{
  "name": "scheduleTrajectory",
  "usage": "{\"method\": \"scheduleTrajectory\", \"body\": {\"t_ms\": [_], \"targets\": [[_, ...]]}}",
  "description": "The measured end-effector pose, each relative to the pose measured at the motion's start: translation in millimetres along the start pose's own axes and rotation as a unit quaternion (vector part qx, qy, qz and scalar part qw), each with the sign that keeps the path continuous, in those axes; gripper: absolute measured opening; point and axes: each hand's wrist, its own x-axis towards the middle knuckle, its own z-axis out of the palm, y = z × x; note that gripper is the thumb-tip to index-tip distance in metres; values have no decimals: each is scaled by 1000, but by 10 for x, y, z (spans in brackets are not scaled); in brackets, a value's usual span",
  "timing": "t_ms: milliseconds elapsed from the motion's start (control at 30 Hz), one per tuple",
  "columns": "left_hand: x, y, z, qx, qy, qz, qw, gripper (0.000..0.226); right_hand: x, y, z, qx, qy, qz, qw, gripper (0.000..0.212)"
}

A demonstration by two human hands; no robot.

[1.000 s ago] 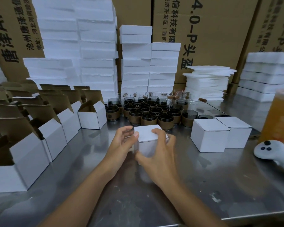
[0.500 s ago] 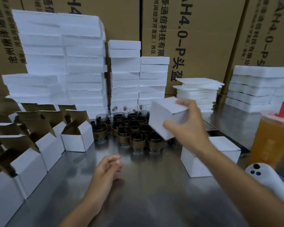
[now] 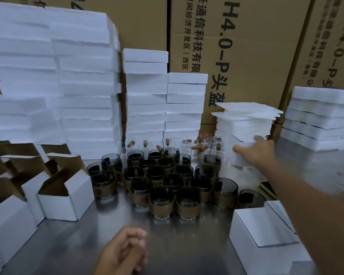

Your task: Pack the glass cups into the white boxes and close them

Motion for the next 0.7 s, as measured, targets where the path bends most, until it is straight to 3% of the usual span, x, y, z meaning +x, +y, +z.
{"method": "scheduleTrajectory", "body": {"t_ms": [100,200,367,433,533,633,700], "targets": [[-13,7,37,-1,-2,-2,1000,17,105,123,204,-125,-15,16,992,79],[4,67,28,-41,-26,-37,998,23,145,170,350,-171,-21,19,985,74],[66,140,79,-100,-21,-82,991,11,179,194,526,-124,-62,35,990,91],[60,105,83,-93,-9,-56,994,25,188,190,559,-123,-78,51,988,96],[47,30,123,-63,33,-17,997,3,201,172,543,-202,-105,64,972,92],[23,12,103,-46,23,-14,999,8,122,10,481,-237,-109,51,964,86],[7,50,77,-23,-4,-3,1000,14,1,-244,428,-179,-82,0,981,75]]}}
